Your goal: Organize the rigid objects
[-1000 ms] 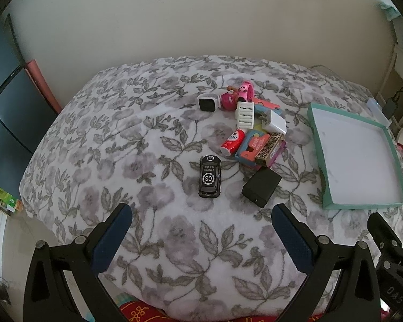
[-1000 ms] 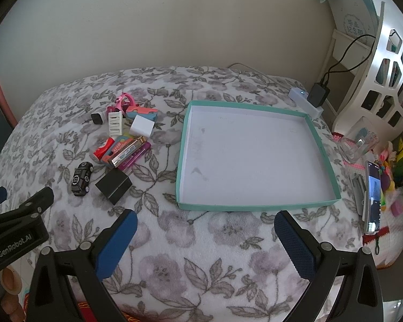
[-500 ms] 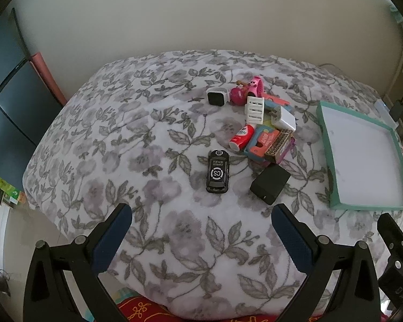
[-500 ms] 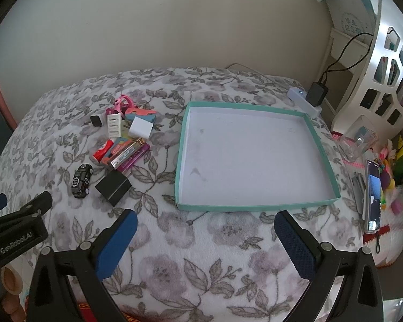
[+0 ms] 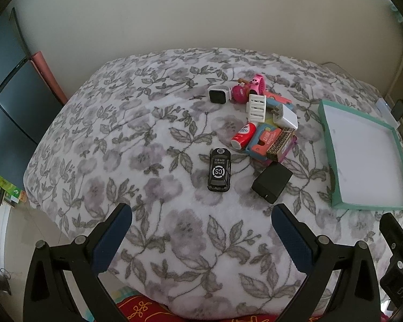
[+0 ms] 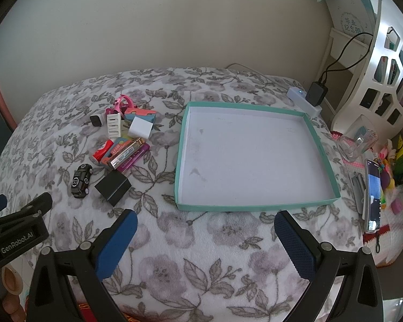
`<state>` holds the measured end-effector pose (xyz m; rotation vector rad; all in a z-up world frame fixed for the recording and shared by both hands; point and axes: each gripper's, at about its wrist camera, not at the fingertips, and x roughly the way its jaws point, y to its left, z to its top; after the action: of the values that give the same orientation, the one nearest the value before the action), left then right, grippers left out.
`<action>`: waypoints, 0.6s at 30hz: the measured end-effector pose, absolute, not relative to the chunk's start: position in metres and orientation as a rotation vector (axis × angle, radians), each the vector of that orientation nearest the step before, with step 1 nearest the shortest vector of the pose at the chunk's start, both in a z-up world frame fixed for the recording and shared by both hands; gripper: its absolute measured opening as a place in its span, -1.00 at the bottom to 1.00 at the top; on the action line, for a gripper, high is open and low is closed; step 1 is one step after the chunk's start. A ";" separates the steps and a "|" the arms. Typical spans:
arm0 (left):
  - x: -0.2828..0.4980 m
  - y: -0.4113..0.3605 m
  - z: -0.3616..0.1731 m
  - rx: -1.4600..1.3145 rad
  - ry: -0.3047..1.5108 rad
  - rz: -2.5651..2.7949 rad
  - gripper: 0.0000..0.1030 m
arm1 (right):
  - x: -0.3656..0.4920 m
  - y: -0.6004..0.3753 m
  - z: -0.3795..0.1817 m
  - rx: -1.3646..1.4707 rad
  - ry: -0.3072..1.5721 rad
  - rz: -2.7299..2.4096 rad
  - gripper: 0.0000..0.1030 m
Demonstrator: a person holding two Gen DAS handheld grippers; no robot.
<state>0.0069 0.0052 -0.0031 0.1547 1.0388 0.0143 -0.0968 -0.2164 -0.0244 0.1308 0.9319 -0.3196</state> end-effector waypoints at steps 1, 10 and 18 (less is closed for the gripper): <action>0.007 0.005 -0.003 0.155 1.040 0.015 1.00 | -0.097 -0.216 -0.024 0.131 0.932 -0.320 1.00; 0.009 0.006 -0.005 0.150 1.055 0.021 1.00 | -0.097 -0.216 -0.025 0.131 0.932 -0.320 1.00; 0.011 0.005 -0.007 0.146 1.067 0.014 1.00 | -0.097 -0.216 -0.025 0.129 0.932 -0.320 1.00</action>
<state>0.0110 0.0052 -0.0069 0.1463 1.0674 0.0140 -0.0967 -0.2159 -0.0246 0.1295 0.9321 -0.3198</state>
